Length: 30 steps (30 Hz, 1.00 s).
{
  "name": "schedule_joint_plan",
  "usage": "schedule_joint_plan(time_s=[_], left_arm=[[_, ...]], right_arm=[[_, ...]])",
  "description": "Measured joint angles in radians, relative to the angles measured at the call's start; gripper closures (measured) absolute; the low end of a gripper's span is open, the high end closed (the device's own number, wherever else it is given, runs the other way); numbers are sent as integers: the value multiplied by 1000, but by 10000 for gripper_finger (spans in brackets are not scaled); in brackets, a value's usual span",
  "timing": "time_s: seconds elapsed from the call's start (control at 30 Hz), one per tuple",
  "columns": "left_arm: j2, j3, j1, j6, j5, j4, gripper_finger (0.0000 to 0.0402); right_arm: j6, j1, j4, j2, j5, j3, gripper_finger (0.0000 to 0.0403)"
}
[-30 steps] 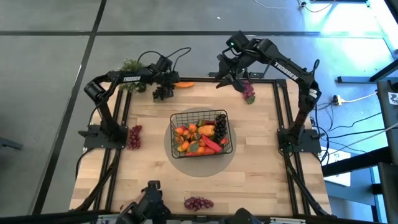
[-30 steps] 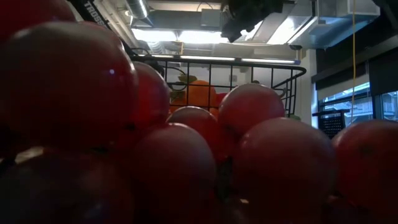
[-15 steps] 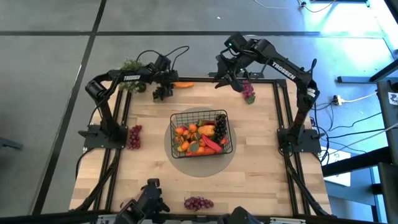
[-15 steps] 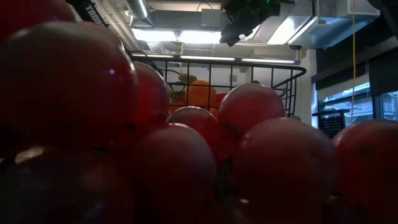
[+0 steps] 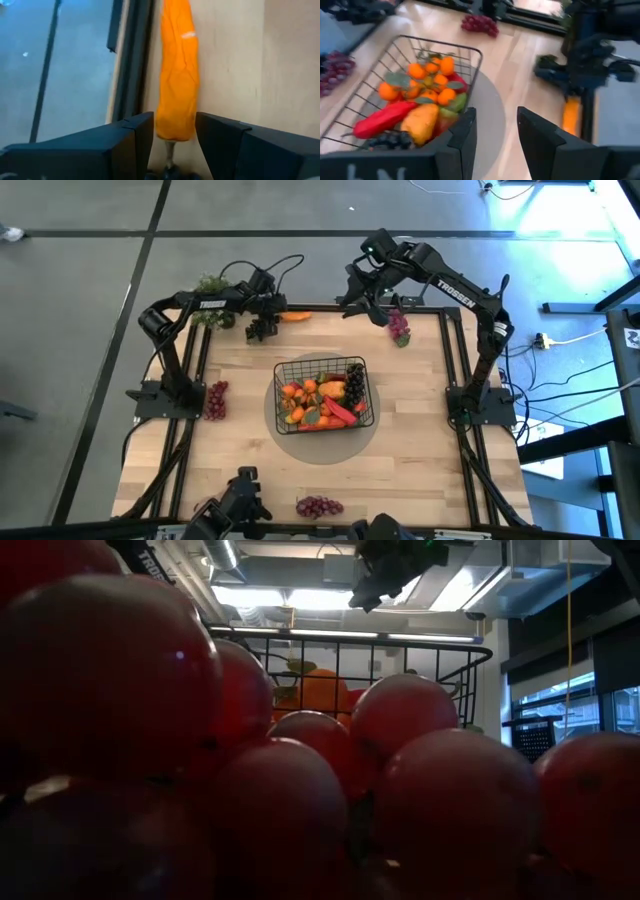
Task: Build produce basket
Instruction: Put the yellow pepper into the wire basket
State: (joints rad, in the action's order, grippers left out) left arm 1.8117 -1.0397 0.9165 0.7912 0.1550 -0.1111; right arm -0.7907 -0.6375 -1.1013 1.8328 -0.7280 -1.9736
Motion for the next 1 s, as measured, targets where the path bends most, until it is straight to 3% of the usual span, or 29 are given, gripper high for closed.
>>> schedule_joint_plan(time_s=[0.23,1.0], left_arm=[[23,0,2,8,5,5,268],[61,-1,-8,60,12,83,268]], right_arm=[[54,19,49,0,198,0,273],[106,19,55,0,204,0,273]])
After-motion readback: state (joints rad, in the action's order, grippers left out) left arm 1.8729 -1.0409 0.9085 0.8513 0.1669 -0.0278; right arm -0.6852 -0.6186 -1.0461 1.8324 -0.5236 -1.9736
